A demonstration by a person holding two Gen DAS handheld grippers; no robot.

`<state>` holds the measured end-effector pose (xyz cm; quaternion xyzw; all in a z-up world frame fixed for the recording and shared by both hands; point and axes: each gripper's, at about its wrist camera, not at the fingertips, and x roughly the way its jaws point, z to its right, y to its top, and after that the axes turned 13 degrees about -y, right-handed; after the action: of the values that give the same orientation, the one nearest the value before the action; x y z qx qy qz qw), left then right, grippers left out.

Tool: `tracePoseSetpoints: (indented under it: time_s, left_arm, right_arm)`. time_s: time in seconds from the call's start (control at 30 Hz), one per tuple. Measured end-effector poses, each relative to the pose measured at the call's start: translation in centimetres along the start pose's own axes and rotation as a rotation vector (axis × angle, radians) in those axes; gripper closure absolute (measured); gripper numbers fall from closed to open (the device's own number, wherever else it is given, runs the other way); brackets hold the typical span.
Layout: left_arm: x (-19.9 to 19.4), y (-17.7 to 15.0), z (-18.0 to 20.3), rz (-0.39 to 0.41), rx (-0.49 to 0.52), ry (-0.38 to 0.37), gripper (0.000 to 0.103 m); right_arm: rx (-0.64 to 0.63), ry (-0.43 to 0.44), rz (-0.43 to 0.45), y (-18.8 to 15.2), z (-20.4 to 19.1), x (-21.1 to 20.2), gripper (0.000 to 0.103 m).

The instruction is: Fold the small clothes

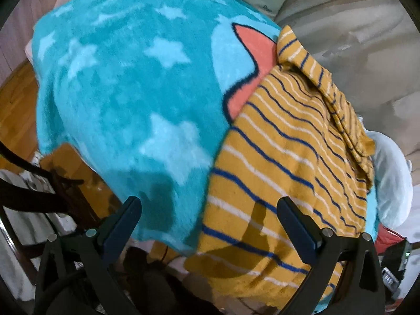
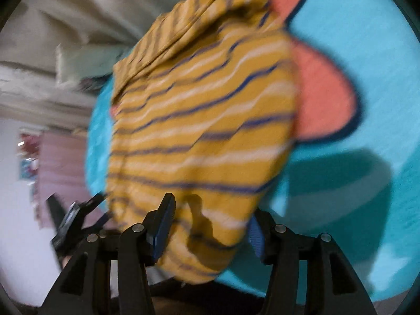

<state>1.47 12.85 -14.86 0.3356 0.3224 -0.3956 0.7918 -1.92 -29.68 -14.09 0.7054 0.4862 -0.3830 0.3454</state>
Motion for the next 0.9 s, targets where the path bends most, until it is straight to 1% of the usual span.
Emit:
tracePoseSetpoints:
  time_s: [0.1, 0.13, 0.17, 0.2, 0.23, 0.27, 0.3, 0.33, 0.37, 0.4, 0.43, 0.5, 0.6, 0.67, 0.73, 0.8, 0.83, 0.87, 0.9]
  left_arm:
    - [0.5, -0.5, 0.2, -0.040, 0.000, -0.039, 0.001]
    - [0.8, -0.7, 0.6, -0.058, 0.021, -0.040, 0.006]
    - [0.9, -0.9, 1.0, -0.077, 0.042, -0.020, 0.023]
    - [1.1, -1.1, 1.2, -0.085, 0.059, 0.021, 0.038]
    - [1.1, -1.3, 1.4, -0.080, 0.081, 0.065, 0.043]
    - [0.8, -1.4, 1.3, -0.074, 0.083, 0.066, 0.053]
    - [0.4, -1.4, 1.0, -0.072, 0.070, 0.062, 0.063]
    - [0.0, -1.3, 0.8, -0.071, 0.054, 0.041, 0.068]
    - [-0.6, -1.3, 0.5, -0.071, 0.039, 0.009, 0.084]
    - [-0.9, -1.3, 0.5, -0.072, 0.032, -0.011, 0.091]
    - [-1.6, -1.4, 0.7, -0.064, 0.033, -0.015, 0.093]
    - [-2.1, -1.8, 1.0, -0.056, 0.049, -0.015, 0.094]
    - [-2.3, -2.6, 2.0, -0.049, 0.103, 0.016, 0.094]
    - [-2.0, -3.1, 2.4, -0.048, 0.140, 0.041, 0.092]
    - [-2.1, -3.2, 2.1, -0.046, 0.137, 0.044, 0.088]
    - [-2.3, -3.2, 1.5, -0.034, 0.113, 0.029, 0.066]
    - [-2.3, -3.3, 1.2, -0.027, 0.105, 0.027, 0.060]
    - [-2.4, -3.4, 0.8, -0.019, 0.092, 0.022, 0.053]
    - [-2.2, -3.4, 0.5, -0.017, 0.084, 0.017, 0.051]
  right_arm:
    - [-0.047, 0.078, -0.047, -1.3, -1.4, 1.2, 0.045]
    - [-0.064, 0.098, -0.064, -1.6, -1.9, 1.5, 0.045]
    - [-0.076, 0.106, -0.074, -1.8, -2.3, 1.7, 0.045]
    - [-0.087, 0.109, -0.073, -2.2, -2.7, 1.7, 0.045]
    - [-0.094, 0.105, -0.067, -2.3, -2.7, 1.6, 0.049]
    - [-0.098, 0.093, -0.063, -2.4, -2.7, 1.5, 0.064]
    - [-0.104, 0.064, -0.061, -2.5, -2.4, 1.5, 0.076]
    - [-0.094, 0.060, -0.068, -2.6, -1.9, 1.4, 0.084]
    - [-0.072, 0.076, -0.073, -2.7, -1.2, 1.2, 0.087]
    - [-0.043, 0.091, -0.075, -2.8, -0.2, 0.9, 0.088]
    - [-0.026, 0.092, -0.072, -3.0, 0.6, 0.3, 0.088]
    - [0.014, 0.096, -0.059, -3.5, 2.4, -0.8, 0.089]
    - [0.054, 0.089, -0.056, -3.8, 4.5, -1.6, 0.089]
    - [0.048, 0.107, -0.060, -3.7, 4.3, -1.3, 0.087]
    - [0.025, 0.121, -0.066, -3.7, 3.5, -1.1, 0.084]
    - [-0.008, 0.136, -0.083, -3.7, 2.2, -0.5, 0.073]
    - [-0.023, 0.135, -0.095, -3.8, 1.7, -0.3, 0.064]
    - [-0.042, 0.145, -0.108, -4.0, 1.2, 0.0, 0.059]
    - [-0.052, 0.152, -0.113, -4.1, 0.9, 0.2, 0.057]
